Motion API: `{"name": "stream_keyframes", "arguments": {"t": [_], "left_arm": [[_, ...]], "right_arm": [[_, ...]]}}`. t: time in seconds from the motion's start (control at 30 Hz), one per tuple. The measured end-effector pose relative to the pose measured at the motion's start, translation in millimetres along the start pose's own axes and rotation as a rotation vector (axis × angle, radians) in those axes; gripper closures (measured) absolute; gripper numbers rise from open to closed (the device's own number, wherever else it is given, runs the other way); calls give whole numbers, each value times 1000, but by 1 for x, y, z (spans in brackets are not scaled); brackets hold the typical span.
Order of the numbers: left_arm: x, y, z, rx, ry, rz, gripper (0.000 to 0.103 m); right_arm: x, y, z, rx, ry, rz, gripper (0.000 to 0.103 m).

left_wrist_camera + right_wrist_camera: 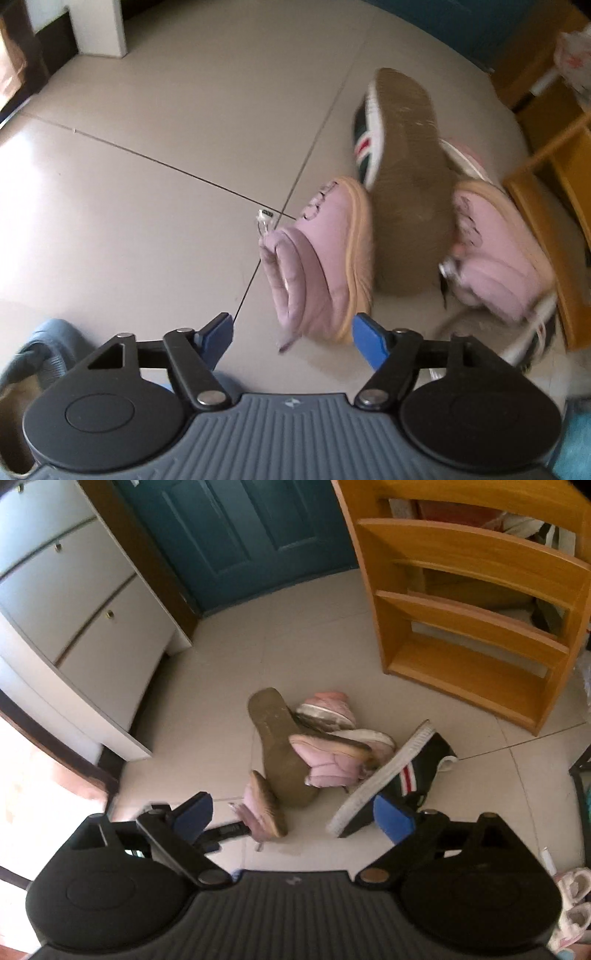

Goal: Organize scattered shoes
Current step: 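Reach the left tool to a pink padded boot and close on its opening, then carry the pink boot with the left tool beside the slippers and release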

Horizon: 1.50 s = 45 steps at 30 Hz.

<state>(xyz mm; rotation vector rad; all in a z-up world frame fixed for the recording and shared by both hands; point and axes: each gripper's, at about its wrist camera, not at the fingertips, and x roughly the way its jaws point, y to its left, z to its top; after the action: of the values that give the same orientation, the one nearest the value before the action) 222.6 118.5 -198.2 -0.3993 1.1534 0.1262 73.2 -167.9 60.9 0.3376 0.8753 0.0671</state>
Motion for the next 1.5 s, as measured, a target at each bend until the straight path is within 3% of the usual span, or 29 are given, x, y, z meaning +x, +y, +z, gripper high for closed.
{"name": "stream_keyframes", "arguments": {"t": [0.13,0.2,0.27,0.4,0.5,0.7,0.83,0.9,0.93,0.97,1.03,1.17,1.37,1.5], "left_arm": [[19,5,7,-2,-4,42,24],[29,22,6,-85,-29,60,16],[39,35,5,-164,-15,9,6],[46,40,9,-196,-18,-61,11],[42,37,10,-202,-19,-69,18],[47,45,10,-304,3,-109,16],[59,60,7,-408,42,-182,7],[61,65,5,-457,49,-234,11],[59,65,4,-462,37,-264,26],[57,64,4,-467,25,-295,50],[52,61,4,-464,6,-334,76],[42,43,8,-391,-15,-312,80],[51,60,0,-466,6,-403,83],[43,53,-3,-376,-71,-415,88]], "right_arm": [[20,4,-13,-62,25,-73,9],[27,5,-16,-83,38,-94,9],[34,5,-20,-95,51,-105,9],[41,8,-22,-103,63,-95,9],[45,14,-22,-124,78,-74,9],[41,22,-22,-103,77,-31,9],[42,23,-24,-112,82,-38,9],[42,21,-24,-101,86,-35,9],[43,20,-24,-95,88,-33,9],[42,20,-24,-92,87,-34,9],[42,20,-23,-89,80,-32,9],[41,24,-22,-97,68,-28,9],[41,26,-24,-106,70,-26,9],[41,27,-23,-106,65,-30,9]]}}
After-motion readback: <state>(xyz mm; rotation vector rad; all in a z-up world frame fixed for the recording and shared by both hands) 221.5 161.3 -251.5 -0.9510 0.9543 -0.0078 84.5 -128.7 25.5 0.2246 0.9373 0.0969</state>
